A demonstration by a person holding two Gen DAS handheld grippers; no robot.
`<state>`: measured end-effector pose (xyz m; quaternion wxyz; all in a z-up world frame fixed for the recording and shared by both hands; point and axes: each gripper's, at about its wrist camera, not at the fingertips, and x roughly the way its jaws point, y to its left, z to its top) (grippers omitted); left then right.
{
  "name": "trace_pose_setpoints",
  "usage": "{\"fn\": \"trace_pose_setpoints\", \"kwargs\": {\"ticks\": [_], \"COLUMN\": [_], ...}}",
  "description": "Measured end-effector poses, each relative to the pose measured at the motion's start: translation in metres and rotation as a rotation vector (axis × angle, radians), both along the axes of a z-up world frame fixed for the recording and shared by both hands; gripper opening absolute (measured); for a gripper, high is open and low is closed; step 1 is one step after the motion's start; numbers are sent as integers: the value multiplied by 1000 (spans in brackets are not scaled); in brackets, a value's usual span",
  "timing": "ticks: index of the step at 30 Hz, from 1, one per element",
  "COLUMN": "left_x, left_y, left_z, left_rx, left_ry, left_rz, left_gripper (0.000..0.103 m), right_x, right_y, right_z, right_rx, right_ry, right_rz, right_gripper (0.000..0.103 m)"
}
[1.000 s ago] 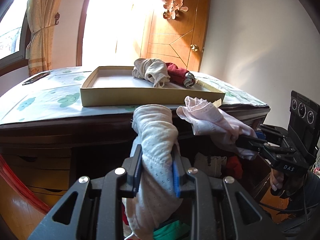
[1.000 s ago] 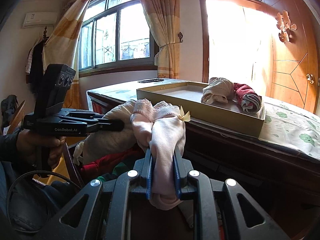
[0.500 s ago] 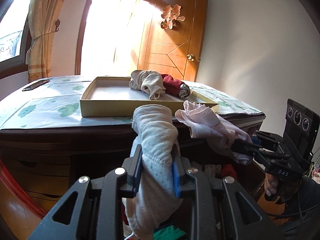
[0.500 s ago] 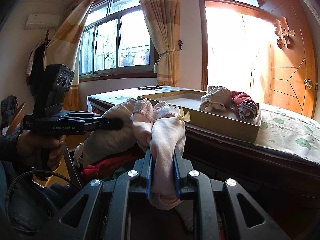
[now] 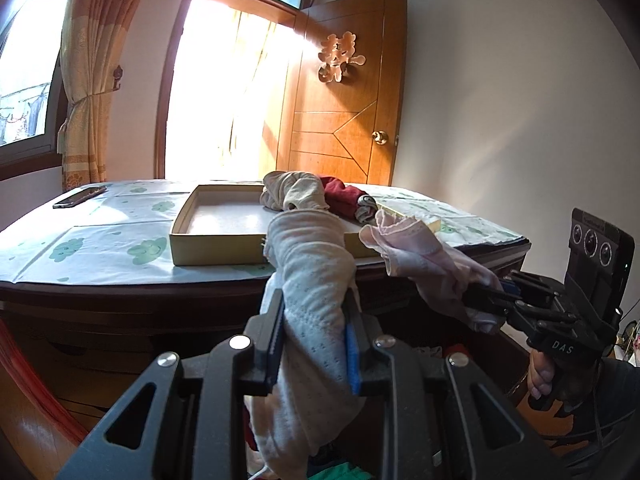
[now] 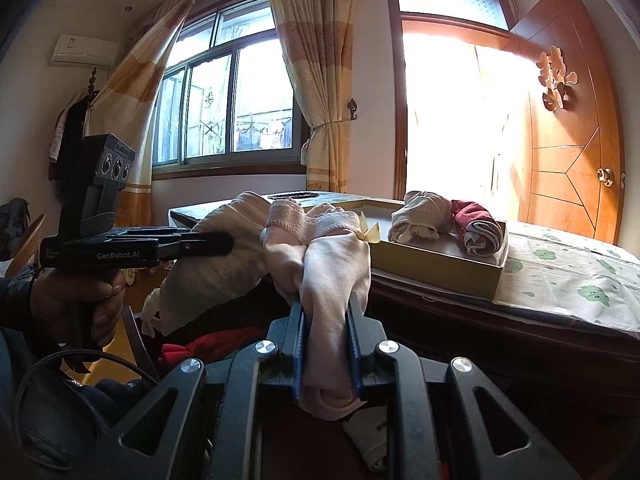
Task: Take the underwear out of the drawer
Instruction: 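Lift both held garments out of the drawer toward the beige tray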
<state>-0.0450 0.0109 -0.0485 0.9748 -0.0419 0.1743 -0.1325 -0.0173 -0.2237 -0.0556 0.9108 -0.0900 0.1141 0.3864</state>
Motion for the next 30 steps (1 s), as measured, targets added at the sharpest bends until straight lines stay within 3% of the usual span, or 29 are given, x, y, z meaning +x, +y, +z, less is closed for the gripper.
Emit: {"fn": "trace_pose_setpoints", "kwargs": {"ticks": [21, 30], "left_x": [-2, 14], "left_y": [8, 14], "left_z": [26, 46], "left_rx": [15, -25], "left_ry": [-76, -70], "left_rz": [23, 7], "left_gripper": [24, 24], "right_x": [-1, 7], "right_y": [-11, -4], "right_z": [11, 40], "right_rx": [79, 82], "right_ry": [-37, -26], "right_rz": [-27, -47], "right_gripper": [19, 19]}}
